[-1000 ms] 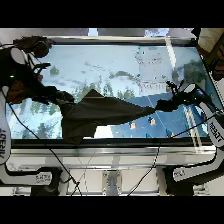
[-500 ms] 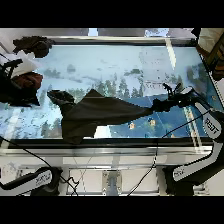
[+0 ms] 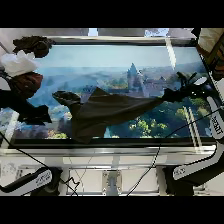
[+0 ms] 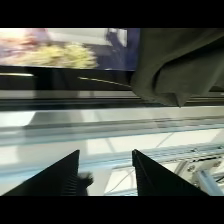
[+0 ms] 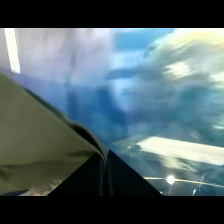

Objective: Fold the shirts.

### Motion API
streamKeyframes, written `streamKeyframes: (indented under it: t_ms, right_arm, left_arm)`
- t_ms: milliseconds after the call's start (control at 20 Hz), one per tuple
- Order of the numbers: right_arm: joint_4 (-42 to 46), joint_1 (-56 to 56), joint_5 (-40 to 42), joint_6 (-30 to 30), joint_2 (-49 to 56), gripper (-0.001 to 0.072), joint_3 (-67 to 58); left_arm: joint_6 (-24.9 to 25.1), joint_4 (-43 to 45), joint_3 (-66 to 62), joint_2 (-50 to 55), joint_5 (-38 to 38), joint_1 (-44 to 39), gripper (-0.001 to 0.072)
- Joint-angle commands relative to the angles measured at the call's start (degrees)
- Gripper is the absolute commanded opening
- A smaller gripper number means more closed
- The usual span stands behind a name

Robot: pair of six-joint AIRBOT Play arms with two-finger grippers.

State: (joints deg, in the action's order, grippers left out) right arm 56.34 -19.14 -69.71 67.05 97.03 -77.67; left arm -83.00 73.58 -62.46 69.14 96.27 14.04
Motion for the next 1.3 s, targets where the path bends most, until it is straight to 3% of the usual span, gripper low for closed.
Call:
streamKeyframes:
  t_ms: [0,150,400,750,800,850,900,950,1250]
  right_arm:
    - [0.6,-3.1,-4.4,2.2,-0.6,0.0025,-3.3]
    - [1.1,-2.2,-5.6,2.2,-0.6,0.0025,-3.3]
    - [-0.5,-0.8,-6.5,2.2,-0.6,0.0025,-3.3]
    - [-0.4,-0.8,-6.9,2.4,-0.6,0.0025,-3.3]
    - [-0.4,-0.8,-7.0,2.4,-0.6,0.0026,-3.3]
    - [-0.4,-0.8,-7.3,2.4,-0.6,0.0025,-3.3]
    - [-0.4,-0.8,-7.8,2.4,-0.6,0.0025,-3.3]
    - [-0.4,-0.8,-8.3,2.4,-0.6,0.0025,-3.3]
    - [3.6,-1.2,-8.6,2.6,-6.8,0.0024,-3.3]
  left_arm:
    - [3.1,-11.0,9.5,0.7,-12.3,0.1,0.0473]
    - [8.3,-22.2,12.8,4.9,-17.9,-1.0,0.0474]
    - [9.6,-22.3,12.8,14.5,-27.1,-8.7,0.0477]
    - [12.4,-26.7,12.7,18.8,-35.1,-10.0,0.0486]
    - [12.4,-27.4,12.7,18.8,-35.8,-10.0,0.0435]
    - [12.4,-28.2,12.7,18.8,-36.2,-10.0,0.0267]
    - [12.6,-29.4,12.7,18.8,-36.6,-10.0,0.0048]
    - [13.1,-30.8,12.7,18.8,-36.5,-10.0,0.0013]
    - [17.2,-42.0,5.0,17.4,-26.6,-9.7,0.0012]
